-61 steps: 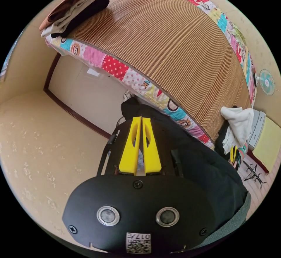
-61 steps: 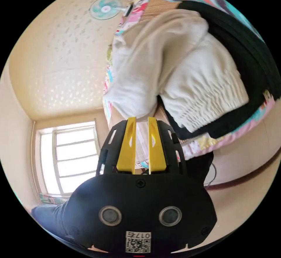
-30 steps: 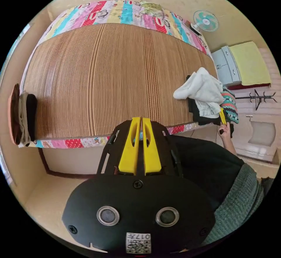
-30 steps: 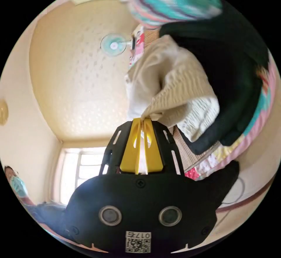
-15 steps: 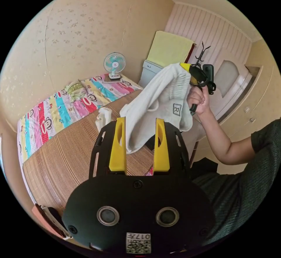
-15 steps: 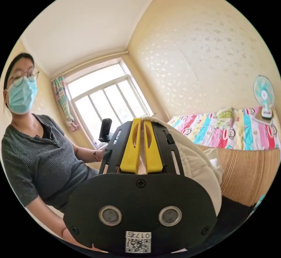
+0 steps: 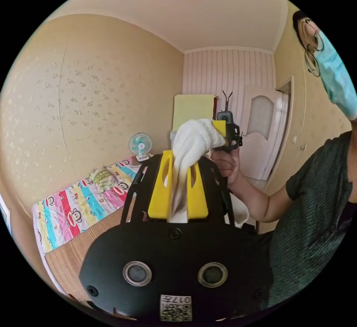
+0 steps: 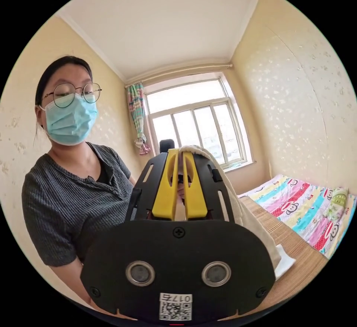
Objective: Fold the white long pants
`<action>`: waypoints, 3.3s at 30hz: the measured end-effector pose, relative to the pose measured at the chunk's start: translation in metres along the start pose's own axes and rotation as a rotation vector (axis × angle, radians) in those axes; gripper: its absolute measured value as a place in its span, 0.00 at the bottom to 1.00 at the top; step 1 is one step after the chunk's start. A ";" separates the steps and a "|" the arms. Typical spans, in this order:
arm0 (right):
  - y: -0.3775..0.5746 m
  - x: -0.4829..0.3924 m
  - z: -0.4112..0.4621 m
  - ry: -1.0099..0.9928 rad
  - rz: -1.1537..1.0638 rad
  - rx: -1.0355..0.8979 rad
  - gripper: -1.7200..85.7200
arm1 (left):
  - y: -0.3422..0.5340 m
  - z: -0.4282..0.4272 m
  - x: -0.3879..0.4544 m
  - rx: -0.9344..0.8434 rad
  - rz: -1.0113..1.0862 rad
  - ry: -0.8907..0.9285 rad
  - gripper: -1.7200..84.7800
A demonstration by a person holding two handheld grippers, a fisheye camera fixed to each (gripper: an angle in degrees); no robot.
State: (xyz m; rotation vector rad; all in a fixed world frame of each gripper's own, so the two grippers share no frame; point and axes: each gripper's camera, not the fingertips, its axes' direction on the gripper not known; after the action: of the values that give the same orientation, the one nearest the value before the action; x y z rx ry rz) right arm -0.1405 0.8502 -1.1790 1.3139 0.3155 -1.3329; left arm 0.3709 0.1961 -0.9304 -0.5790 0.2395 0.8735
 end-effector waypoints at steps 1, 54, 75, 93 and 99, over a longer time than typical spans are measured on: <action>-0.004 -0.011 0.005 0.034 -0.017 -0.014 0.04 | -0.004 -0.009 0.000 0.029 -0.026 0.008 0.08; -0.024 -0.217 0.178 0.948 -0.376 0.252 0.09 | -0.178 -0.368 0.016 0.791 0.013 -0.061 0.08; 0.007 0.471 0.147 1.337 0.421 -0.424 0.11 | -0.227 -0.032 -0.567 -0.511 -0.580 -0.277 0.11; 0.560 0.508 -0.051 0.907 1.301 -1.289 0.03 | 0.112 0.025 -0.507 -1.321 -0.923 -0.127 0.10; 0.534 0.551 -0.109 0.796 1.259 -1.226 0.03 | 0.109 -0.023 -0.567 -1.332 -0.945 -0.367 0.11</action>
State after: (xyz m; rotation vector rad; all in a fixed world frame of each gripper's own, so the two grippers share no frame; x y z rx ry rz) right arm 0.5203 0.5035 -1.3875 0.5871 0.5630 0.5170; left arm -0.0696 -0.1316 -0.7492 -1.5553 -0.9829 0.0714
